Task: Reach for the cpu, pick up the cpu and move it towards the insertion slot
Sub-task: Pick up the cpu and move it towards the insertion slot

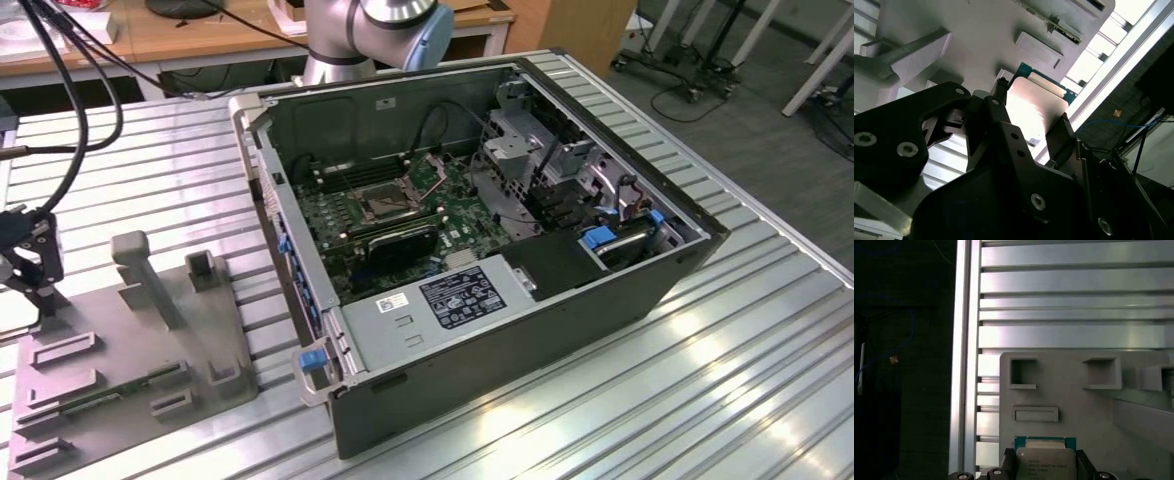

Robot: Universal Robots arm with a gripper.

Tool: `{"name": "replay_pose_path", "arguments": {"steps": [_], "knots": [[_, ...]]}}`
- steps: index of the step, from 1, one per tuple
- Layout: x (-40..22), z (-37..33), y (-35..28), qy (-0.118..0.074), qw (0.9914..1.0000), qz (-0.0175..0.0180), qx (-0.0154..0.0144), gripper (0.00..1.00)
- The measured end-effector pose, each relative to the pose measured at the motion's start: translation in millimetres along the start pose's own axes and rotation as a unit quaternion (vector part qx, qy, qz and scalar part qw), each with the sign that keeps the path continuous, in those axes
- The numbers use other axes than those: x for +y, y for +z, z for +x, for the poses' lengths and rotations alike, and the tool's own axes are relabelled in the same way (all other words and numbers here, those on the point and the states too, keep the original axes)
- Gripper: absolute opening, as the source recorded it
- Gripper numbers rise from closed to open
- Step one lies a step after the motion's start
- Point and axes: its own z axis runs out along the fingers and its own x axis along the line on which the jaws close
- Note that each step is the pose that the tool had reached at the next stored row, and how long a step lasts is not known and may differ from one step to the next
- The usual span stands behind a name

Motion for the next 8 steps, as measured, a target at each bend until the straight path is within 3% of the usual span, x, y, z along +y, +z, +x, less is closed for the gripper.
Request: {"name": "replay_pose_path", "arguments": {"steps": [8], "knots": [[0.1,-1.6,-0.8,0.0,1.0,0.0001,0.0001,0.55]]}}
